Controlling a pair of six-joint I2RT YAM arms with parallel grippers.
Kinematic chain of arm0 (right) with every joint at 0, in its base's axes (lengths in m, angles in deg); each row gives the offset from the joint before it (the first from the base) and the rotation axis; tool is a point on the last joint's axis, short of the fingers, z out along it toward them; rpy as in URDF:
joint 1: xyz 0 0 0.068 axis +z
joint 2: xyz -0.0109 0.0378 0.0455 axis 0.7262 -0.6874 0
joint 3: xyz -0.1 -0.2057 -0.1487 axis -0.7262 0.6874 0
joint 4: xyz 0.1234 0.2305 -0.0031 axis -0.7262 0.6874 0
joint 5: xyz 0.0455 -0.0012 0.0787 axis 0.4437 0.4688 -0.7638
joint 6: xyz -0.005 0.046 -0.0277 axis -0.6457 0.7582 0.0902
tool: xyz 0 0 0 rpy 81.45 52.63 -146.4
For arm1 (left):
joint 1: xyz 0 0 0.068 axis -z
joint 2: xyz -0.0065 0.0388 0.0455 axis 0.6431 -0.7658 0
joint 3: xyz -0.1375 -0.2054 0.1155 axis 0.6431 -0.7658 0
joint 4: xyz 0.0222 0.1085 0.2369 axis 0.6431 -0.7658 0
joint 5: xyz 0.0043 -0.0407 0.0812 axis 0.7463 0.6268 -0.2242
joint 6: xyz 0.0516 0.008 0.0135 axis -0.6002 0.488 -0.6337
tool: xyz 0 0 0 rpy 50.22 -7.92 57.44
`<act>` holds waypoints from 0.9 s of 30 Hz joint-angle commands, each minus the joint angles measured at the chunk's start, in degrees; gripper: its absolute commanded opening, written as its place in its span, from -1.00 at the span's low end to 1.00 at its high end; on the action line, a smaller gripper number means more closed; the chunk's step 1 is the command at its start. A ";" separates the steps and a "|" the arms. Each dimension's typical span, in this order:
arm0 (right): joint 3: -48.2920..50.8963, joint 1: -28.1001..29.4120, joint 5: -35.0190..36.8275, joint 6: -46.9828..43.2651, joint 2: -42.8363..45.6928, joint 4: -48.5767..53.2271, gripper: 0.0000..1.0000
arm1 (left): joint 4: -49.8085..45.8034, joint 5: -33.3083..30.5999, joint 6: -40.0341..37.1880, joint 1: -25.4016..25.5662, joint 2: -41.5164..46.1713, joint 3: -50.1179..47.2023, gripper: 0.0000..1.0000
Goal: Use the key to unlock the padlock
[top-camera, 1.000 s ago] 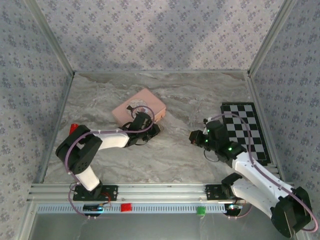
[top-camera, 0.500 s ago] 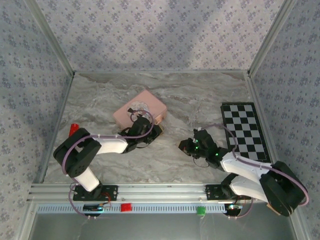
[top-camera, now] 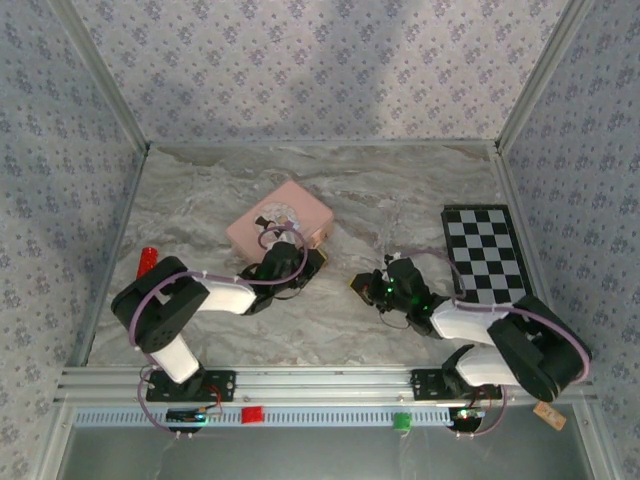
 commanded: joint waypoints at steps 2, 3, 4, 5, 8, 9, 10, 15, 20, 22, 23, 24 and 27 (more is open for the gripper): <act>0.22 -1.33 -2.76 3.25 -3.55 -9.26 -1.00 | 8.25 5.29 12.95 1.45 -3.03 -1.63 -1.00; 0.39 -1.65 -2.94 3.54 -4.08 -10.15 -1.00 | 8.86 5.22 13.17 1.66 -3.34 -1.81 -1.00; 0.48 -1.80 -3.13 3.78 -4.49 -10.69 -1.00 | 9.47 5.19 13.44 1.73 -3.64 -1.98 -1.00; 0.43 -2.06 -3.20 3.93 -4.86 -11.19 -1.00 | 10.05 5.13 13.58 1.92 -3.96 -2.07 -1.00; 0.18 -2.64 -3.83 4.14 -5.46 -12.48 -1.00 | 10.43 4.88 13.93 2.11 -4.60 -2.20 -1.00; 0.08 -2.92 -4.08 4.18 -5.55 -12.63 -1.00 | 10.44 4.79 13.95 2.14 -4.77 -2.21 -1.00; -0.05 -3.25 -4.32 4.29 -5.56 -12.63 -1.00 | 10.44 4.77 14.01 2.16 -4.91 -2.19 -1.00; -0.76 -4.49 -5.02 4.60 -5.66 -13.11 -1.00 | 10.68 5.02 14.08 2.32 -5.74 -1.59 -1.00; -0.07 -6.94 -7.55 7.29 -7.47 -17.81 -1.00 | 11.32 5.31 14.38 2.54 -6.53 -1.34 -1.00; -0.33 -7.19 -8.09 7.41 -8.11 -18.11 -1.00 | 11.23 5.24 14.51 2.65 -6.60 -1.38 -1.00; -0.57 -7.17 -8.22 7.44 -8.34 -18.00 -1.00 | 11.23 5.22 14.54 2.72 -6.67 -1.25 -1.00; -0.80 -7.07 -8.31 7.58 -8.67 -18.14 -1.00 | 11.23 5.30 14.48 2.77 -6.75 -1.16 -1.00; -1.22 -6.81 -8.32 7.93 -9.24 -18.98 -1.00 | 10.90 5.39 14.37 2.95 -7.05 -0.89 -1.00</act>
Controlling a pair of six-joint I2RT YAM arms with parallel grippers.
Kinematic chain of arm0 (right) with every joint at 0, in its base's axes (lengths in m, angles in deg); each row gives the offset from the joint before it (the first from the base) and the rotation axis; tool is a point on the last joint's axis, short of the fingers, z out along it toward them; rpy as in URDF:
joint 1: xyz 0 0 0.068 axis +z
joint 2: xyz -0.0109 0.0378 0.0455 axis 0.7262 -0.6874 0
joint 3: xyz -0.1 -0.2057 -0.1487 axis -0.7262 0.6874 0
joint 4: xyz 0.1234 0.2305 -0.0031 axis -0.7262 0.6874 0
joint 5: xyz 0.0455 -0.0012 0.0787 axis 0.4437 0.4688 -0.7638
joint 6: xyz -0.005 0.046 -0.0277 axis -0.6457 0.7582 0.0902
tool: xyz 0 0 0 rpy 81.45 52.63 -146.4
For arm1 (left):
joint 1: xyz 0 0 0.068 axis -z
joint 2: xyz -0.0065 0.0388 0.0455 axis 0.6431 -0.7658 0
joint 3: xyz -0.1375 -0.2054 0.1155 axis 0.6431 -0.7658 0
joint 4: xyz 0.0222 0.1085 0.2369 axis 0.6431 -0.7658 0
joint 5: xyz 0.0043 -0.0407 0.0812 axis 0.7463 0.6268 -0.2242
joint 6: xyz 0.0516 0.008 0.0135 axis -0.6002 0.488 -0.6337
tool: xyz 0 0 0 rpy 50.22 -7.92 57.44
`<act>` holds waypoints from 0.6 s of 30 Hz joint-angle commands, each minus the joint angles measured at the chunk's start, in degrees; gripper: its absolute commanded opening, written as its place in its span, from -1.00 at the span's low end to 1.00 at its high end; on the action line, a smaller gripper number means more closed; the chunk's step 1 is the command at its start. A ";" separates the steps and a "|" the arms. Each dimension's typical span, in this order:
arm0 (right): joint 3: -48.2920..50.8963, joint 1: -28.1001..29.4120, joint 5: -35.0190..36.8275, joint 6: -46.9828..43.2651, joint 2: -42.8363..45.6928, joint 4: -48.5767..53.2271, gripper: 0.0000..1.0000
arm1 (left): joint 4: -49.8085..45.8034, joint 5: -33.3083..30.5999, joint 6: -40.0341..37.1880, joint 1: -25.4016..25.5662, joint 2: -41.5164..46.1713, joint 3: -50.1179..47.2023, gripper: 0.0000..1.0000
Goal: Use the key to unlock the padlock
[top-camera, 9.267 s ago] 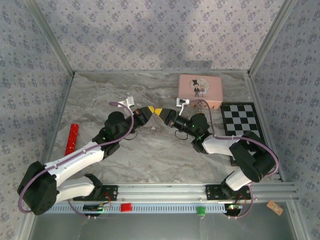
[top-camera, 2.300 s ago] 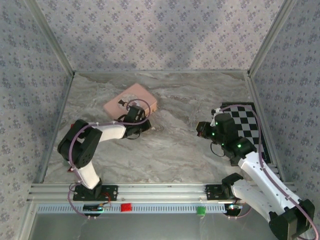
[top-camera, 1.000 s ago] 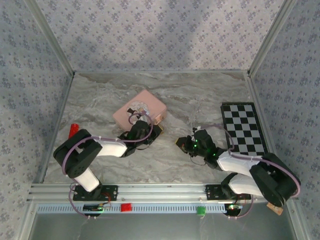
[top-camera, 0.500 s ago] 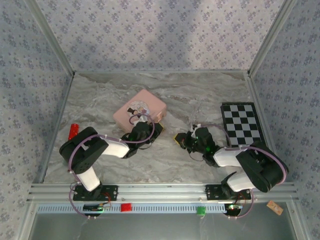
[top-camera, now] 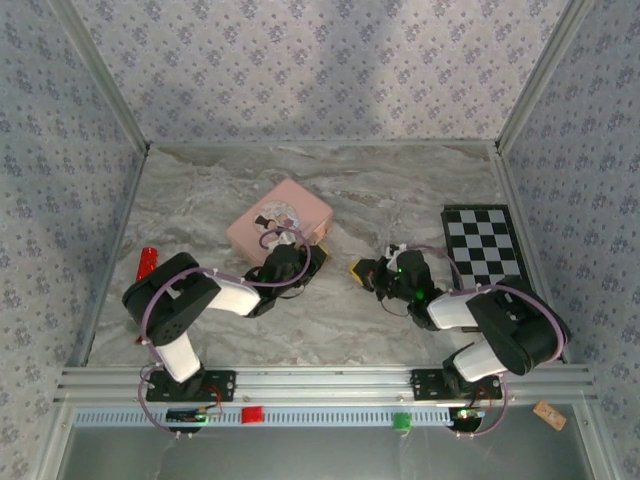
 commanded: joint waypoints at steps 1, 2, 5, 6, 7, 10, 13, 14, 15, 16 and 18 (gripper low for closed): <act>-1.25 0.34 -0.87 1.34 -0.97 -2.76 -1.00 | 2.11 8.87 13.29 2.12 -3.51 -0.19 -1.00; -1.08 0.66 -0.53 1.68 -1.05 -3.10 -1.00 | 2.11 8.89 13.29 2.19 -3.67 -0.15 -1.00; -1.43 1.55 -0.15 2.13 -1.93 -3.97 -1.00 | 2.52 9.39 13.23 2.27 -4.34 0.37 -1.00; -1.58 1.67 -0.19 2.39 -2.53 -4.48 -1.00 | 2.87 9.56 13.19 2.38 -4.64 0.57 -1.00; -1.77 1.69 -0.28 2.74 -3.11 -5.10 -1.00 | 2.99 9.66 13.23 2.47 -4.88 0.86 -1.00; -1.97 2.04 -0.24 4.70 -5.93 -8.92 -1.00 | 3.21 10.12 13.28 2.70 -5.69 1.30 -1.00; -2.30 2.39 -0.32 6.92 -9.55 -13.83 -1.00 | 4.28 10.21 13.44 2.77 -6.24 1.20 -1.00; -2.31 2.51 -0.37 7.56 -10.84 -15.28 -1.00 | 4.56 10.14 13.50 2.78 -6.29 1.09 -1.00; -2.26 2.57 -0.40 8.16 -11.90 -16.58 -1.00 | 4.75 10.12 13.48 2.77 -6.37 1.04 -1.00; -2.31 2.72 -0.33 8.54 -12.74 -17.57 -1.00 | 4.77 10.21 13.34 2.77 -6.27 0.96 -1.00; -2.34 3.02 -0.30 9.00 -14.10 -18.87 -1.00 | 2.97 10.42 12.45 2.77 -5.53 1.36 -1.00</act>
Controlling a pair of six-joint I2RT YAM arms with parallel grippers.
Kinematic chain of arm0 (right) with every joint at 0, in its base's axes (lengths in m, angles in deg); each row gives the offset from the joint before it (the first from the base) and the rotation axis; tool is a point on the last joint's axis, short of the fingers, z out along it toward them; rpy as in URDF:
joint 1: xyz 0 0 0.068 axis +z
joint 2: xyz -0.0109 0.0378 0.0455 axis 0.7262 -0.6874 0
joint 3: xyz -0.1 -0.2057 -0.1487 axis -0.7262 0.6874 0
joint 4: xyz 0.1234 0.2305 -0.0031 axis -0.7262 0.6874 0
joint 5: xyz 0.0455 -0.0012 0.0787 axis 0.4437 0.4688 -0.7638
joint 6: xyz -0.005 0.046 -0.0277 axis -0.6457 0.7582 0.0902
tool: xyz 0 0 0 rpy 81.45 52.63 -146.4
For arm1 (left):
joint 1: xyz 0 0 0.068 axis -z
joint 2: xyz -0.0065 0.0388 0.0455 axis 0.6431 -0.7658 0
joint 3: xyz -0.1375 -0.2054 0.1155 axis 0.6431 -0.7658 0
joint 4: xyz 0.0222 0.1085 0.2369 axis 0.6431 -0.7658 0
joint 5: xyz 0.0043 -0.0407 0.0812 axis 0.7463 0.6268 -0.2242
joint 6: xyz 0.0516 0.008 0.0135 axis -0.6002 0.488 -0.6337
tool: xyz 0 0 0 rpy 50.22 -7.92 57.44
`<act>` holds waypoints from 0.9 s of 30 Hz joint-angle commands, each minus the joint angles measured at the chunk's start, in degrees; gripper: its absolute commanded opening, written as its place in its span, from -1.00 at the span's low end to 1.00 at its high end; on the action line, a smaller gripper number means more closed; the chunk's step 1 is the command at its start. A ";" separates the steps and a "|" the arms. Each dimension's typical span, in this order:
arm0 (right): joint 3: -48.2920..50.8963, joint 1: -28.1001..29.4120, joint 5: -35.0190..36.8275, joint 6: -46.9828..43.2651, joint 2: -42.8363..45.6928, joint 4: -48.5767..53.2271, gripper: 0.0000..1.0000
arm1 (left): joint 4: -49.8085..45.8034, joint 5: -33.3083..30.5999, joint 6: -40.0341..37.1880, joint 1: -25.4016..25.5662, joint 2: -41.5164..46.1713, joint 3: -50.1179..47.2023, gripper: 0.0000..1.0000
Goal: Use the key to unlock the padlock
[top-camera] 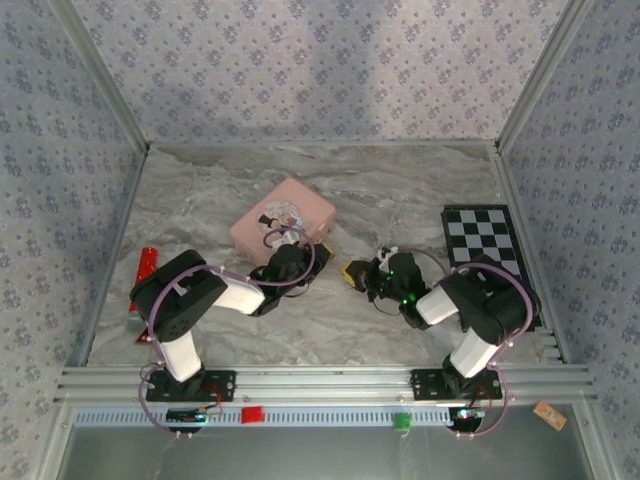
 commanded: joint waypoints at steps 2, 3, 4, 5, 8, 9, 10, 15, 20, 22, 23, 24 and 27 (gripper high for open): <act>-1.14 0.66 -0.11 2.25 -1.78 -5.96 -1.00 | -1.50 11.16 11.62 1.98 -2.23 -0.06 -1.00; -1.14 0.65 -0.04 2.15 -1.49 -5.68 -1.00 | -2.01 10.90 11.59 1.94 -2.02 -0.18 -1.00; -1.15 0.59 -0.04 2.00 -1.22 -5.21 -1.00 | -1.72 10.89 11.69 1.81 -2.12 -0.35 -1.00; -1.13 0.43 -0.07 1.88 -0.71 -4.67 -1.00 | -0.91 10.97 11.86 1.73 -2.44 -0.54 -1.00; -1.08 -0.01 -0.21 1.39 0.54 -3.45 -1.00 | 0.98 11.43 12.74 1.63 -3.82 -0.62 -1.00; -0.96 -0.22 -0.30 1.30 0.77 -3.22 -1.00 | 1.90 11.54 13.17 1.66 -4.45 -0.62 -1.00; -0.95 -0.34 -0.51 1.19 1.01 -3.07 -1.00 | 2.86 11.60 13.43 1.67 -4.93 -0.66 -1.00; -1.26 -0.75 -2.03 2.54 1.04 -4.75 -1.00 | 4.89 11.85 13.82 1.78 -5.58 -0.84 -1.00; -0.74 -0.92 -1.42 1.82 3.18 -2.37 -1.00 | 4.00 11.50 13.13 1.76 -4.77 -1.02 -1.00; -0.72 -1.27 -1.66 1.54 4.04 -1.88 -1.00 | 3.78 11.62 13.03 1.79 -4.79 -1.02 -1.00; -0.76 -1.30 -1.77 1.40 4.33 -1.59 -1.00 | 3.82 11.68 13.10 1.72 -4.87 -1.02 -1.00; -0.92 -1.41 -1.88 1.14 4.79 -0.99 -1.00 | 3.98 11.75 13.20 1.77 -5.08 -1.02 -1.00; -1.31 -1.36 -2.02 0.59 5.63 0.71 -1.00 | 4.98 11.83 13.47 1.73 -5.47 -1.01 -1.00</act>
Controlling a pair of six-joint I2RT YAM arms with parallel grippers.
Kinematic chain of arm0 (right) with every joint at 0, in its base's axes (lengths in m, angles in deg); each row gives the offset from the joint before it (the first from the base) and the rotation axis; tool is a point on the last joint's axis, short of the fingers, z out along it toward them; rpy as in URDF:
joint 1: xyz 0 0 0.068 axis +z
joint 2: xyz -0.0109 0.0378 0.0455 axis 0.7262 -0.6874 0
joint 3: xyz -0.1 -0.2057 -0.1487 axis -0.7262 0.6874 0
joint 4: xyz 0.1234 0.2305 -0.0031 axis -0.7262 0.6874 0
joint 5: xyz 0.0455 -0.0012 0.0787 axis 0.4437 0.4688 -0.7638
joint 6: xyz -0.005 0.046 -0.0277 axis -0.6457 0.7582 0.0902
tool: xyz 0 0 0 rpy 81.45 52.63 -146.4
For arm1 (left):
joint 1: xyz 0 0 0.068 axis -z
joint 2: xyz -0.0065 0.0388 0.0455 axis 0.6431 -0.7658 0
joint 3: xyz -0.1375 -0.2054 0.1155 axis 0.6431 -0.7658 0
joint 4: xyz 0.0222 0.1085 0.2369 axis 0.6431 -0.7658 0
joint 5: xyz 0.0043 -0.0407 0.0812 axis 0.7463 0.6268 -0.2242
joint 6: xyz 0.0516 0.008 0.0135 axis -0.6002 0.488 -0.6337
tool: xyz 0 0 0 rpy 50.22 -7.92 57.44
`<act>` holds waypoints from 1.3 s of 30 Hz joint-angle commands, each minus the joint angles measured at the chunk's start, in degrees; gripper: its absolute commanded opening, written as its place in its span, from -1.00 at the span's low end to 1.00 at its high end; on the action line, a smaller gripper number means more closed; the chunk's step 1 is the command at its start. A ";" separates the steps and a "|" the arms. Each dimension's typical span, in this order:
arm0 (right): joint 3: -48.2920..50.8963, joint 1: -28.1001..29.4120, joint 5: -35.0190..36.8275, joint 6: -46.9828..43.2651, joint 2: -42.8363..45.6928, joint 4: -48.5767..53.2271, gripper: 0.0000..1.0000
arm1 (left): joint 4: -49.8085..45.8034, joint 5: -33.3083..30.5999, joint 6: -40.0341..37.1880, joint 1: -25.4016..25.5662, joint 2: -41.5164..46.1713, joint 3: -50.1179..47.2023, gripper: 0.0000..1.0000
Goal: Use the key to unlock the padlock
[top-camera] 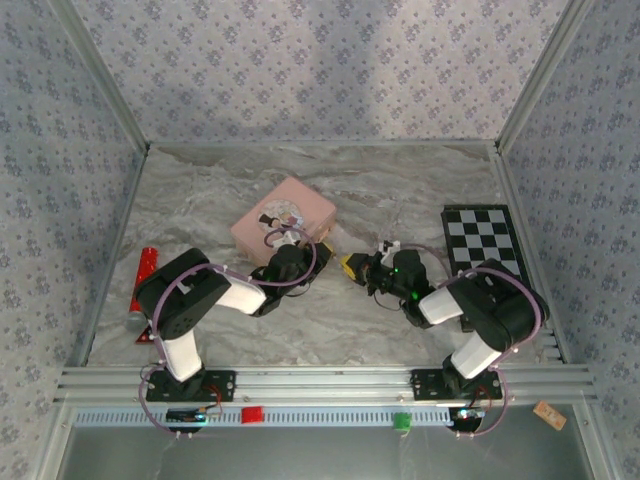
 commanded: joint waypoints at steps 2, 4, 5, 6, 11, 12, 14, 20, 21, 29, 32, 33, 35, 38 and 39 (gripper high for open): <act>-0.91 -0.31 -0.73 -1.05 1.56 2.60 -1.00 | 2.58 12.00 13.84 1.78 -4.28 -1.19 -1.00; -0.96 -0.35 -0.68 -1.41 1.61 3.09 -1.00 | 3.04 12.10 13.81 1.72 -4.37 -1.35 -1.00; -1.02 -0.40 -0.75 -1.62 1.61 3.29 -1.00 | 3.29 12.06 13.82 1.73 -4.45 -1.36 -1.00; -1.06 -0.49 -0.77 -1.90 1.50 3.41 -1.00 | 3.45 12.09 13.84 1.74 -4.43 -1.41 -1.00; -1.85 -0.64 -1.54 -2.13 0.04 2.99 -1.00 | 3.20 11.73 13.73 1.84 -4.45 -1.74 -1.00; -1.85 -0.76 -1.56 -2.05 -0.33 2.44 -1.00 | 3.31 11.73 13.81 1.82 -4.55 -1.88 -1.00; -1.96 -0.98 -1.80 -1.95 -0.84 1.85 -1.00 | 4.42 11.92 13.94 1.81 -5.11 -1.94 -1.00; -2.81 -1.74 -2.70 -2.48 -1.50 2.47 -1.00 | 5.74 11.96 13.88 1.90 -5.65 -2.11 -1.00; -2.90 -1.95 -2.87 -2.64 -1.51 2.69 -1.00 | 5.58 12.01 13.74 1.92 -5.60 -2.11 -1.00; -3.25 -2.37 -3.33 -3.45 -1.49 4.51 -1.00 | 5.65 12.31 13.50 1.98 -5.67 -1.89 -1.00; -3.15 -2.39 -3.27 -3.49 -1.38 4.50 -1.00 | 5.87 12.34 13.61 1.98 -5.80 -1.94 -1.00; -3.11 -2.37 -3.23 -3.46 -1.33 4.48 -1.00 | 5.91 12.31 13.75 2.00 -5.95 -2.03 -1.00; -3.16 -2.28 -3.25 -3.49 -1.24 4.61 -1.00 | 6.09 12.32 13.83 1.98 -6.04 -2.03 -1.00; -3.14 -2.18 -3.19 -3.62 -1.07 5.38 -1.00 | 6.27 12.31 13.82 2.03 -6.13 -1.94 -1.00; -3.07 -2.17 -2.99 -3.62 -1.09 5.72 -1.00 | 6.35 12.31 13.77 2.02 -6.13 -1.93 -1.00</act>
